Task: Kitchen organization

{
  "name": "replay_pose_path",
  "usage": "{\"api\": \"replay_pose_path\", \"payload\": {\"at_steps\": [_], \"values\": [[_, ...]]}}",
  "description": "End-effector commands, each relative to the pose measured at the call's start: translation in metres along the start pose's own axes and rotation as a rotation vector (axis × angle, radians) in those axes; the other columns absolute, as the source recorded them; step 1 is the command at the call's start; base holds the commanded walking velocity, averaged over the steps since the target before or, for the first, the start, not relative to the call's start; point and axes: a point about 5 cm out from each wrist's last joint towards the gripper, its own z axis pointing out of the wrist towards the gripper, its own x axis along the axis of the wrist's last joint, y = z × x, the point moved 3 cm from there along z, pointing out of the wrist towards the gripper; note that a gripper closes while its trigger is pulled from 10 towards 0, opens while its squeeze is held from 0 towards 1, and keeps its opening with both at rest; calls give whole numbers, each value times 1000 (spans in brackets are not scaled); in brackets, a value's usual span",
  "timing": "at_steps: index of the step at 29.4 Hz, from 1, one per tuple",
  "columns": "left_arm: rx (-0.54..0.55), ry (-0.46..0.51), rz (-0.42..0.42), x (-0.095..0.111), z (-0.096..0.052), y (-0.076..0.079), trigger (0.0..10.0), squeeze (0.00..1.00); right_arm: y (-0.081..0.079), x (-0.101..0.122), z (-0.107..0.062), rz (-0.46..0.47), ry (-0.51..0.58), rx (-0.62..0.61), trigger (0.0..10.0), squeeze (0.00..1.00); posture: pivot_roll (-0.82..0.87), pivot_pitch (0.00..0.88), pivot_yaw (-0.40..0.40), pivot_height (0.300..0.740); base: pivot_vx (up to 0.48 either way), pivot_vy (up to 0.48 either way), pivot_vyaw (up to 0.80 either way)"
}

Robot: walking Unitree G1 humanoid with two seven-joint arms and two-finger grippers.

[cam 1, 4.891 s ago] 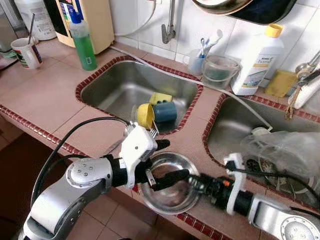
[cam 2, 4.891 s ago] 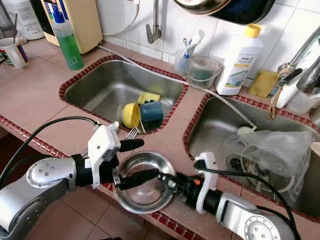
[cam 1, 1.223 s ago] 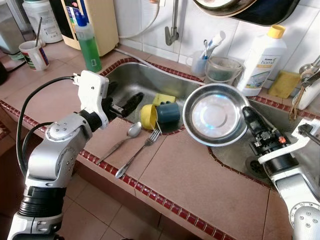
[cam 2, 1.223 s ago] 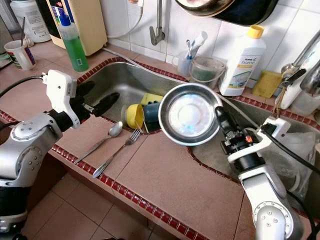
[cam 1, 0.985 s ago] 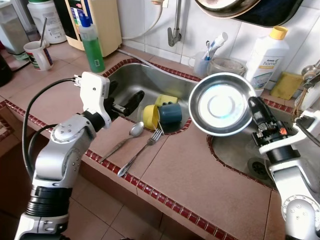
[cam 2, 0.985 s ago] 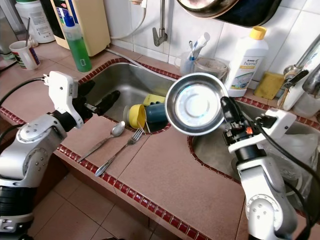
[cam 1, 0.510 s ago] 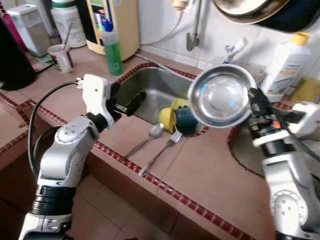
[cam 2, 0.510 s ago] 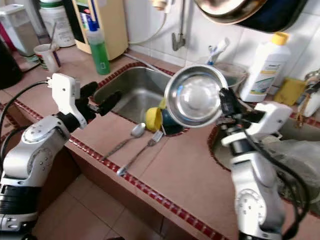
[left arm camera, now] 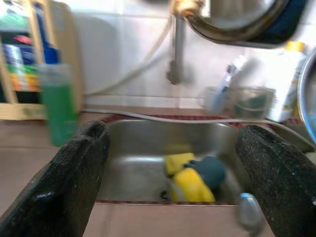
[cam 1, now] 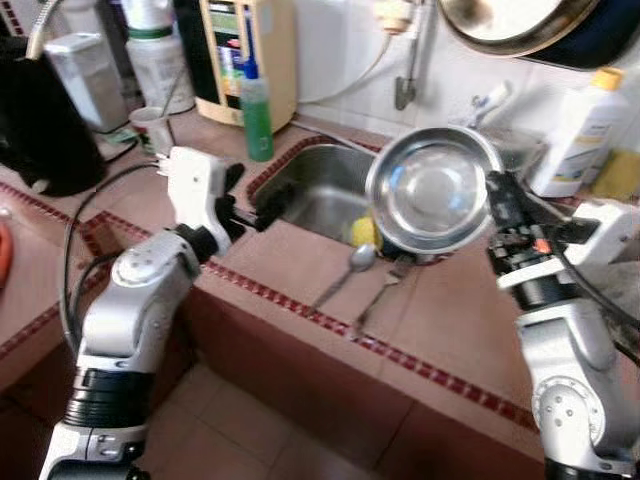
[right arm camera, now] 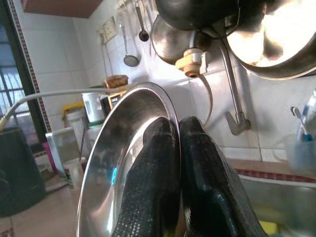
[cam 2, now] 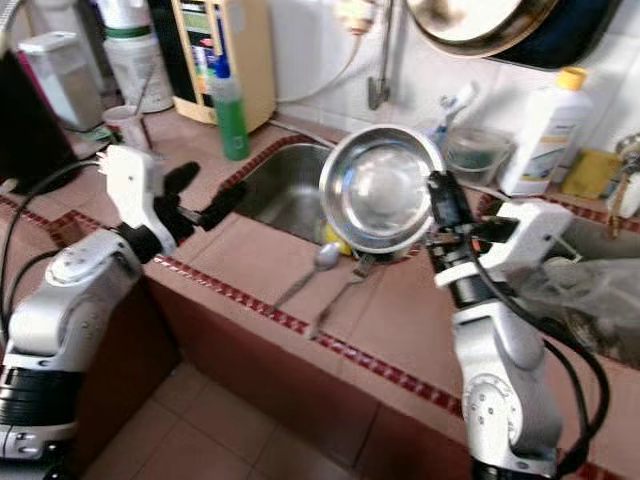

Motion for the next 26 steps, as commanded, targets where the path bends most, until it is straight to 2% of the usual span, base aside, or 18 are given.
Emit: {"api": "replay_pose_path", "payload": {"at_steps": [1,5,11,14,16,26], "values": [[-24,-3,13,0,4,8,10000,0,4,5,-1,-21,9,-9,10000,0,-39,9,8,731,0,0,0],[-15,-7,15,0,5,8,10000,0,5,3,0,-20,-4,-11,10000,0,-38,16,8,731,0,0,0],[58,-19,97,-1,5,-1,10000,0,10,2,1,-22,-16,-28,10000,0,-40,20,2,731,0,0,-730],[64,-19,90,-2,5,-2,10000,0,10,2,1,-23,-20,-29,10000,0,-39,19,-2,731,0,0,-771],[69,5,155,1,3,-1,10000,0,12,1,1,-29,-31,-30,10000,0,-37,19,-7,731,0,0,-766],[43,-11,108,-3,3,0,10000,0,12,-1,4,-31,-39,-23,10000,0,-31,19,-16,731,0,0,-758]]}}
